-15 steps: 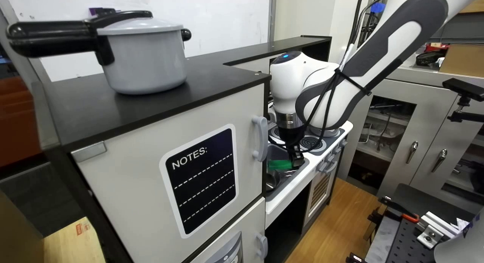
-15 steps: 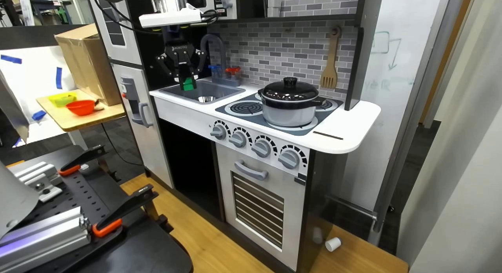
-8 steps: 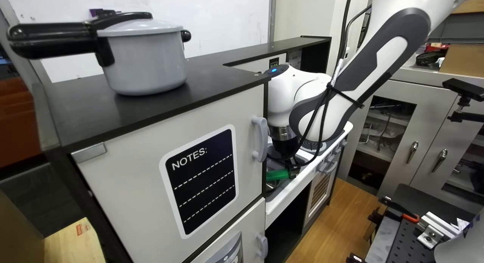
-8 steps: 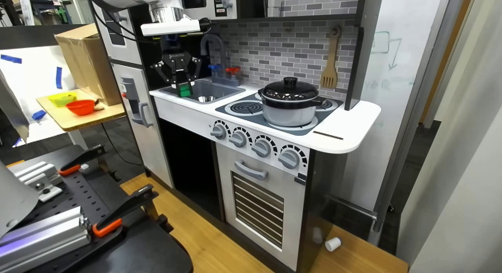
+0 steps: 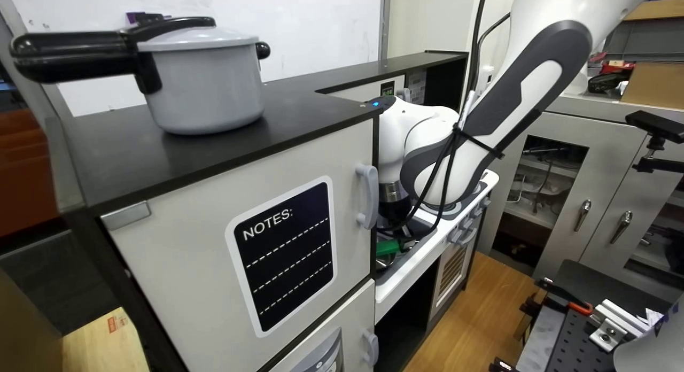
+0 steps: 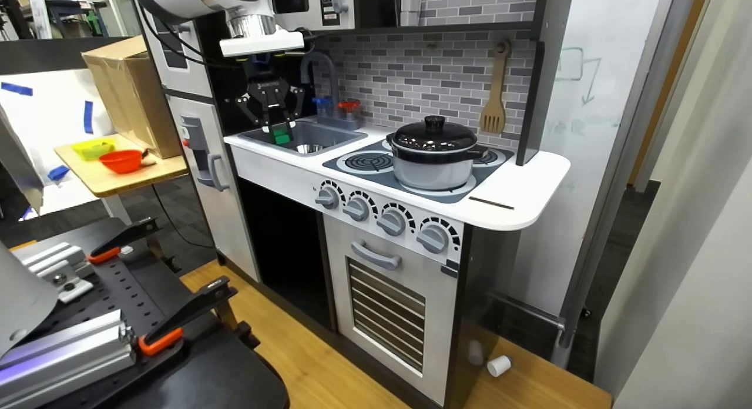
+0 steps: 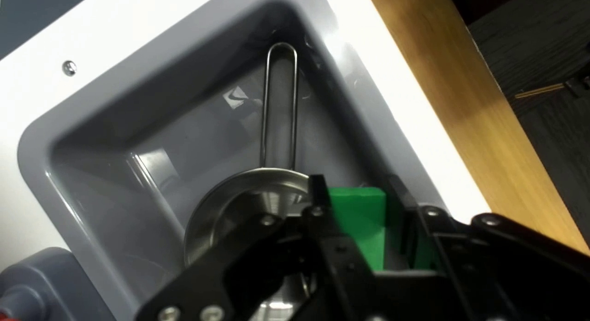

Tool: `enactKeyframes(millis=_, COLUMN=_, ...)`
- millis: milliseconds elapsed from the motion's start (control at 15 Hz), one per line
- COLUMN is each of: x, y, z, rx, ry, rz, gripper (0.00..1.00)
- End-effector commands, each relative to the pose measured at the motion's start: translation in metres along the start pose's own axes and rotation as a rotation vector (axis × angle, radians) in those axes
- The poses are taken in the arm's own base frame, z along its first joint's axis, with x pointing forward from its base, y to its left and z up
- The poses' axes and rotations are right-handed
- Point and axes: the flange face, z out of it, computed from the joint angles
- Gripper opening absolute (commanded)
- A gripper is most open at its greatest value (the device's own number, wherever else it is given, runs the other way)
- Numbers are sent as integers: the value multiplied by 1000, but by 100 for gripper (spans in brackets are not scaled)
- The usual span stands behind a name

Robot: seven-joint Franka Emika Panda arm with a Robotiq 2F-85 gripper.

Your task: Place the black lid on top of the grey pot on the stove, remove the green block from the silver pan in the sink and set it on the stove then place it back on the pan

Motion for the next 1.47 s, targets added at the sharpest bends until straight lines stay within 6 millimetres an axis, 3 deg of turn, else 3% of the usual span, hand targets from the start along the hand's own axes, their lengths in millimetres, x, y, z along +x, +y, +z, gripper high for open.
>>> enactKeyframes(millis=0, x=8, y=10, z=2, rx=-13, ry=-10, rz=-21, gripper=8)
enactKeyframes(millis=533, x=12, y=18, z=8, rx=-16, ry=-12, rz=-16, gripper=8)
enactKeyframes(millis=1067, x=18, y=59, z=20, rx=-74, ry=-38, rz=8, gripper=8)
enactKeyframes(millis=1400, x=22, y=54, z=23, rx=-61, ry=-41, rz=-9, gripper=8)
